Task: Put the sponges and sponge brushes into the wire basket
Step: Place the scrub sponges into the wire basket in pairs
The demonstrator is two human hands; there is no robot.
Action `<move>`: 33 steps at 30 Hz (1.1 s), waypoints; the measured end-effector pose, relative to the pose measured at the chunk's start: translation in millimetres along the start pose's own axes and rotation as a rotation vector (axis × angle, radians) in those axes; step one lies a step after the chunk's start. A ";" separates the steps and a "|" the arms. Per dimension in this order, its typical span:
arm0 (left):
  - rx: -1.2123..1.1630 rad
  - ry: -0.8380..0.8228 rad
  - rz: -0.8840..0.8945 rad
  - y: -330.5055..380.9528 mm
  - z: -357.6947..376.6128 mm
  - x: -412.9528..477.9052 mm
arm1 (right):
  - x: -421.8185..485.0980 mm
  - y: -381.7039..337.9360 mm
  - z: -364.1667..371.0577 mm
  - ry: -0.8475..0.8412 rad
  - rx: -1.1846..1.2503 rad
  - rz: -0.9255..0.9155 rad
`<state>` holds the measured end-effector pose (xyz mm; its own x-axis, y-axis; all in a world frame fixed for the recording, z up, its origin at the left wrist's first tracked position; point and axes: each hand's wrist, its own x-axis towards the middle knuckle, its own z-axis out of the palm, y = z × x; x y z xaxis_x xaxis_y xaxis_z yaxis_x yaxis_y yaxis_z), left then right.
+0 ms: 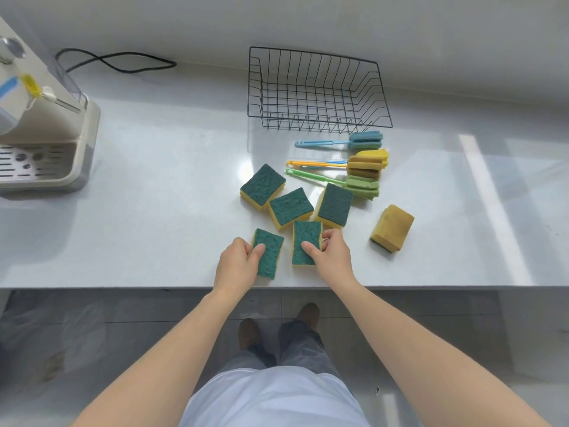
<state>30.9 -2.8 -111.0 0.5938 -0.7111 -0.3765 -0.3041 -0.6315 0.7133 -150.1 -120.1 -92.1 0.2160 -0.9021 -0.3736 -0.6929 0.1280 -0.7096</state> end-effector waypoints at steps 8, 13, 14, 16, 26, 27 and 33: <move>-0.148 0.070 0.031 23.4 -17.5 2.2 | -12.4 -16.6 -14.8 0.022 0.058 -0.084; -0.209 0.111 0.061 58.6 -29.2 19.0 | 0.1 -41.7 -40.8 0.068 0.128 -0.166; -0.217 0.119 0.067 66.5 -30.6 23.4 | 5.1 -46.9 -47.1 0.085 0.137 -0.181; -0.233 0.132 0.079 82.7 -31.8 32.6 | 17.0 -56.9 -60.2 0.114 0.152 -0.206; -0.253 0.230 0.130 176.3 -28.0 99.0 | 118.0 -98.5 -123.9 0.142 0.228 -0.295; -0.252 0.240 0.129 185.7 -27.2 106.7 | 130.6 -102.2 -130.2 0.135 0.224 -0.296; -0.228 0.267 0.093 234.4 -20.7 156.8 | 204.0 -125.1 -157.6 0.087 0.288 -0.320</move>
<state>68.1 -255.9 9.5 0.7540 -0.6377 -0.1577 -0.2097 -0.4612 0.8622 -127.8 -385.1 14.6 0.3218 -0.9446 -0.0647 -0.3779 -0.0655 -0.9235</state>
